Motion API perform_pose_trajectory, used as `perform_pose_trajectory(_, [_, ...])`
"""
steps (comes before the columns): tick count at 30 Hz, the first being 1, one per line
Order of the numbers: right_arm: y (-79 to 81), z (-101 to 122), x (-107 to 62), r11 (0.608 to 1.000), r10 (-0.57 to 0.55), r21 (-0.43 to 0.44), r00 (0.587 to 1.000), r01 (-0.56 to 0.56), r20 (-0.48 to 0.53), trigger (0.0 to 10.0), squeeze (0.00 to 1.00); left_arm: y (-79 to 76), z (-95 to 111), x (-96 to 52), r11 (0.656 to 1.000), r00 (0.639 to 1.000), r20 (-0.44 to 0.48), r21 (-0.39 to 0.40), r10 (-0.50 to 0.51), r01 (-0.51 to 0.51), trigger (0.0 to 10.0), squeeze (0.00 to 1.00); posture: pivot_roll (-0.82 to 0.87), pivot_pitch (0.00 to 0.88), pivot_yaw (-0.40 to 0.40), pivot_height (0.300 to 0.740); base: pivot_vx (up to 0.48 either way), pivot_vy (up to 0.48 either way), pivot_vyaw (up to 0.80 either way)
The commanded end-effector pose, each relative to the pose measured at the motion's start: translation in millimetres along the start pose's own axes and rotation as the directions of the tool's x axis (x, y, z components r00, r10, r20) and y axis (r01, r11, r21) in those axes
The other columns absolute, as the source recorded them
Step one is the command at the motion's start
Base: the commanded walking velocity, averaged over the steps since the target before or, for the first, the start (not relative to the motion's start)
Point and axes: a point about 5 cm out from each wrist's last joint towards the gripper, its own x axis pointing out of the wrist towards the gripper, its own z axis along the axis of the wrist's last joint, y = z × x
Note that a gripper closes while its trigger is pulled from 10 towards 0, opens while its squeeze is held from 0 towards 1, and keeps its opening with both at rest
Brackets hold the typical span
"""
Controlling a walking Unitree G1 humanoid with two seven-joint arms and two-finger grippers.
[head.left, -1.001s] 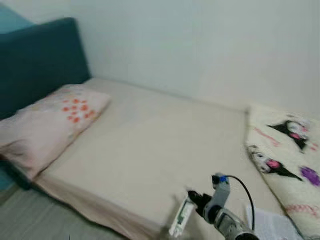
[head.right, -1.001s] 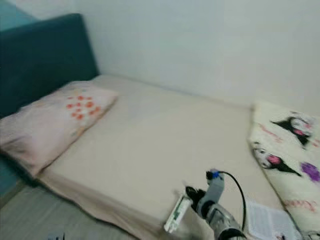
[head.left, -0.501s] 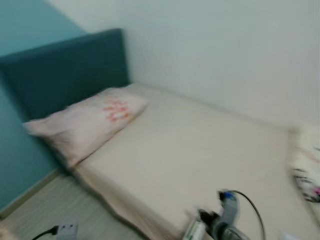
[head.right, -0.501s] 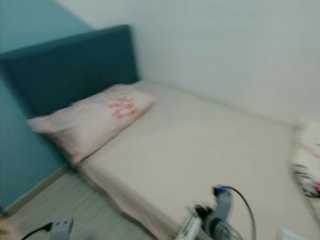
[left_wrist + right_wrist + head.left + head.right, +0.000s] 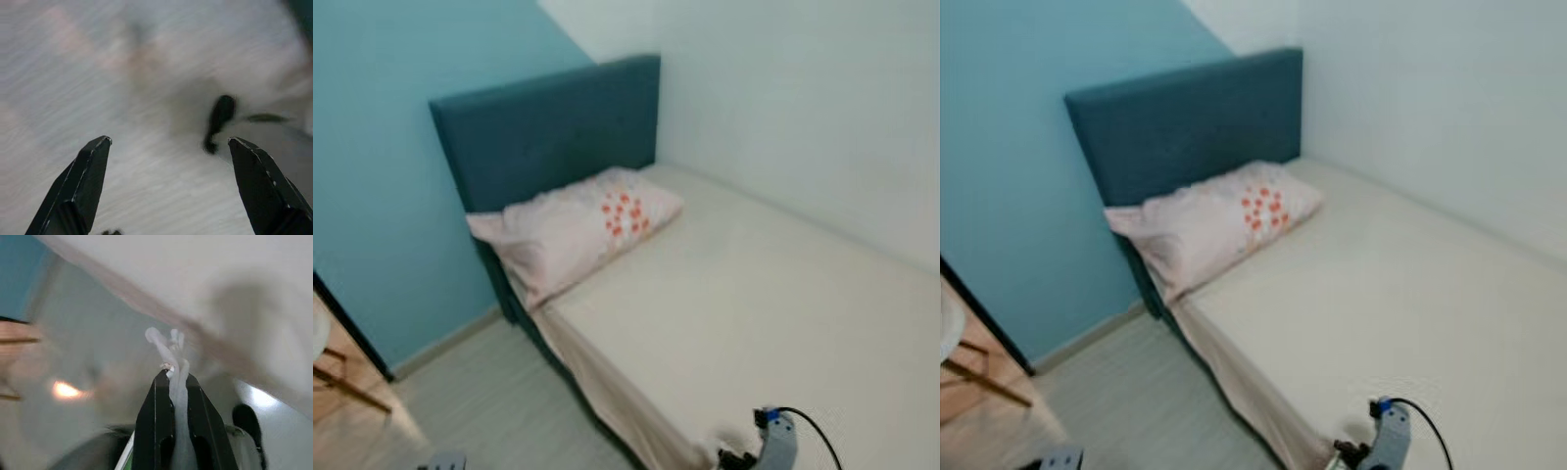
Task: Clean up the room
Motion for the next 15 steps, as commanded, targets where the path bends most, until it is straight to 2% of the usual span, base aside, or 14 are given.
perform_pose_trajectory(1, [-5.7, -4.8, -2.6, 1.000, -0.025, -0.011, 1.000, 0.024, -0.019, 10.0, 0.00, -5.6, -1.3, 0.0, 1.000, 1.000, -0.004, 0.007, -0.016, 0.016, 10.0, 0.00, -0.02, 0.000, -0.020, 0.708, 0.000, 0.000, 0.79])
perform_pose_trajectory(15, [-6.0, -0.3, -2.1, 0.997, -0.025, -0.067, 0.999, 0.023, -0.031, 10.0, 0.00, -16.5, 3.9, 0.7, 0.996, 0.999, 0.021, -0.077, -0.041, 0.042, 10.0, 0.00, -0.03, 0.000, -0.046, 0.708, 0.000, 0.000, 0.79])
